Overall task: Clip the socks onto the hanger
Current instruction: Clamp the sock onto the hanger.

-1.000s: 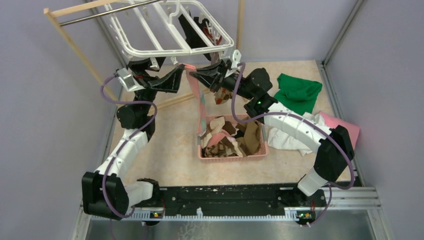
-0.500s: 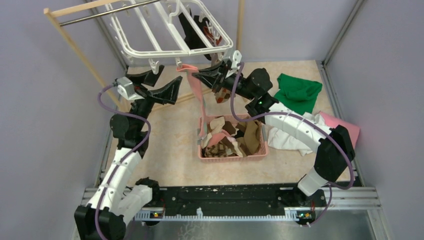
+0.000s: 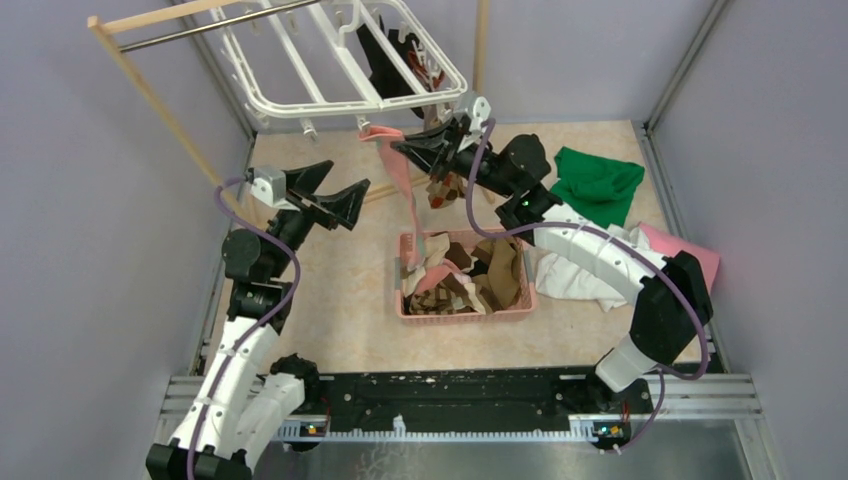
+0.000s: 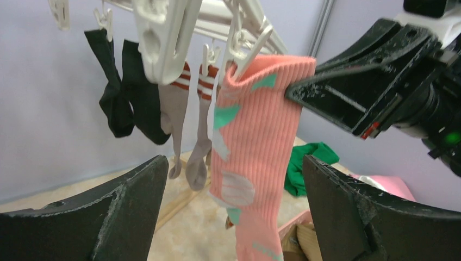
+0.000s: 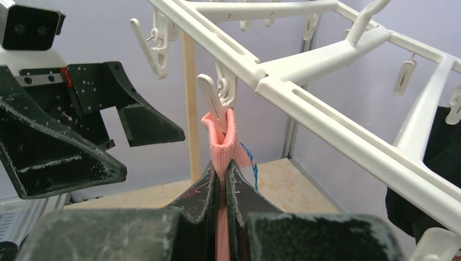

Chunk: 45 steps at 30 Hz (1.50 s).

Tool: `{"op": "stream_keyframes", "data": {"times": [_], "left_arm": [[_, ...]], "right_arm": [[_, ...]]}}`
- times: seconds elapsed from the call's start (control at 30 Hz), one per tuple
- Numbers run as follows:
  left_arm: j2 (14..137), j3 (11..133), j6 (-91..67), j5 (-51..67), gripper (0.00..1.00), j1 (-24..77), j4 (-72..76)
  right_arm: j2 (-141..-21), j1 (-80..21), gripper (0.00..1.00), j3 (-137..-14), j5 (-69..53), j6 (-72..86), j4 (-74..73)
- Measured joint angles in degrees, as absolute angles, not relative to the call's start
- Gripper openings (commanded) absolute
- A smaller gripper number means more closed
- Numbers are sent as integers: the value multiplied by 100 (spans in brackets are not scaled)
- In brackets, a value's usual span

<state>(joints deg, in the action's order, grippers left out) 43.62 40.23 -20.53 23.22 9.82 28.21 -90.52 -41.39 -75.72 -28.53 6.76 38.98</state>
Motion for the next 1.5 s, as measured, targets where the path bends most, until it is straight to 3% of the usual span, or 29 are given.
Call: {"op": "stream_keyframes", "data": {"times": [0.8,1.5], "left_arm": [[3802,3708,-1739,2342,98,982,2213],[3804,3610,-1789,2871,98,982,2425]], "right_arm": [[-8960,-2875,0,-7494,-3210,1483,3485],[-9614,-1839,0,-8545,-3133,1149,2689]]}}
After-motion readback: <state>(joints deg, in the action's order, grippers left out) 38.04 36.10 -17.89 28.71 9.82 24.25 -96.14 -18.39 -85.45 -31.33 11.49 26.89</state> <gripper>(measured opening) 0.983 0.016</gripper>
